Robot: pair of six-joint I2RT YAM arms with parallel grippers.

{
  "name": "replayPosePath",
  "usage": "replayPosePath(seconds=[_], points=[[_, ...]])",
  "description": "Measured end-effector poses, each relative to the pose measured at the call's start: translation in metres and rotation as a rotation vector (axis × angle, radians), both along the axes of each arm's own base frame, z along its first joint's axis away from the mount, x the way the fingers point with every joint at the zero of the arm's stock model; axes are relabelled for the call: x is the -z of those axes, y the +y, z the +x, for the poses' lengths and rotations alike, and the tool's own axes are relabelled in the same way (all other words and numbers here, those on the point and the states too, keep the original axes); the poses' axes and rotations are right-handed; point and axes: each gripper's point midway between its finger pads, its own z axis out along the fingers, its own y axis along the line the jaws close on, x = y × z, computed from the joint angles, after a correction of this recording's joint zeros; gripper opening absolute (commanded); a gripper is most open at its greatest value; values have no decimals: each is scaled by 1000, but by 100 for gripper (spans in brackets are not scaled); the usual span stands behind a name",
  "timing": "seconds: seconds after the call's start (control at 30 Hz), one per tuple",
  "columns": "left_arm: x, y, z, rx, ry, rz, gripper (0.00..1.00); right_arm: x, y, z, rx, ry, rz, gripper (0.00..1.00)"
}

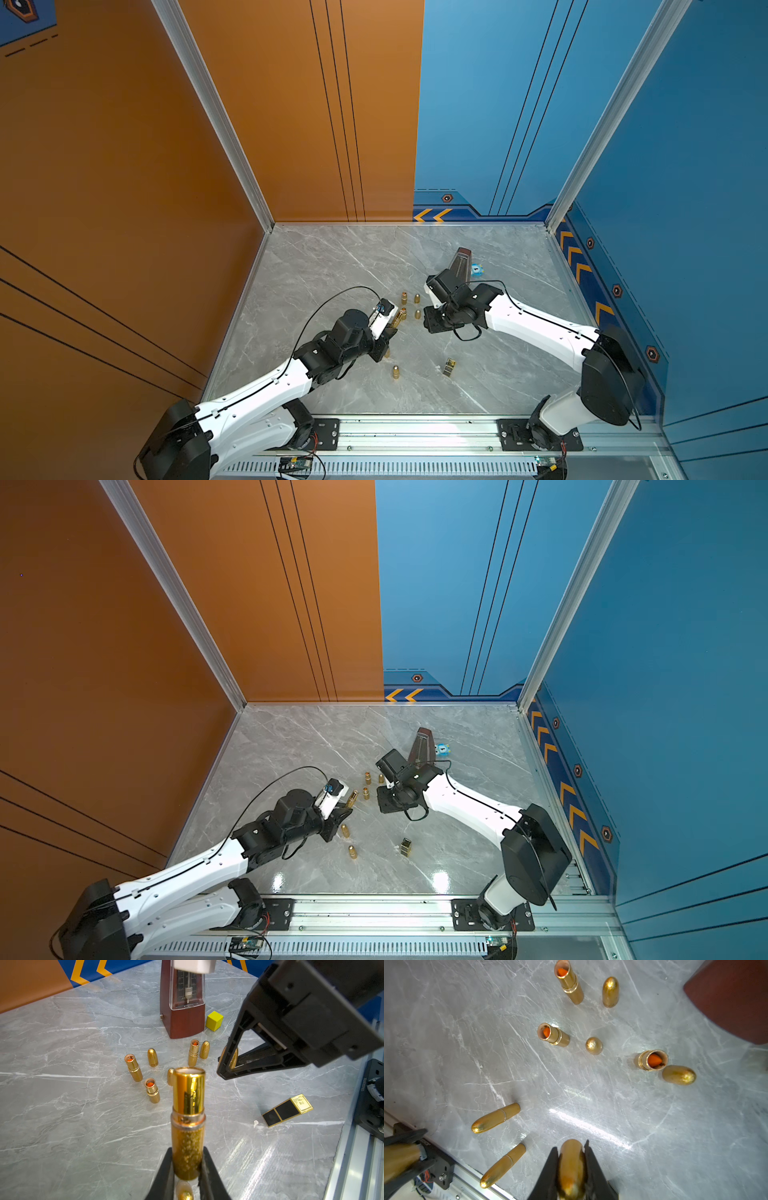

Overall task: Open the lipstick cap
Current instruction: Place the cover at the center of the board.

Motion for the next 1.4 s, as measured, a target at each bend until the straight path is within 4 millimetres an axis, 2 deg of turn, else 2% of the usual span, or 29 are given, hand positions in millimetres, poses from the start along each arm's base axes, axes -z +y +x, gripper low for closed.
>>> replayPosePath(seconds=[0.2,0.33,0.5,0.83,1.2,1.4], points=[[3,10,-1,-32,4,-13,0,32,2,2,9,-1,-103,21],[-1,13,1,-50,-4,-28,0,46,4,4,12,0,-140,21],[4,16,1,-59,8,-25,0,61,5,7,15,-5,-180,20],[2,21,3,-78,6,-37,0,77,11,12,10,-14,-208,20],[2,23,5,-88,6,-38,0,84,19,11,-9,-13,-214,21],[2,23,5,-89,5,-37,0,85,22,13,-12,-21,-207,24]])
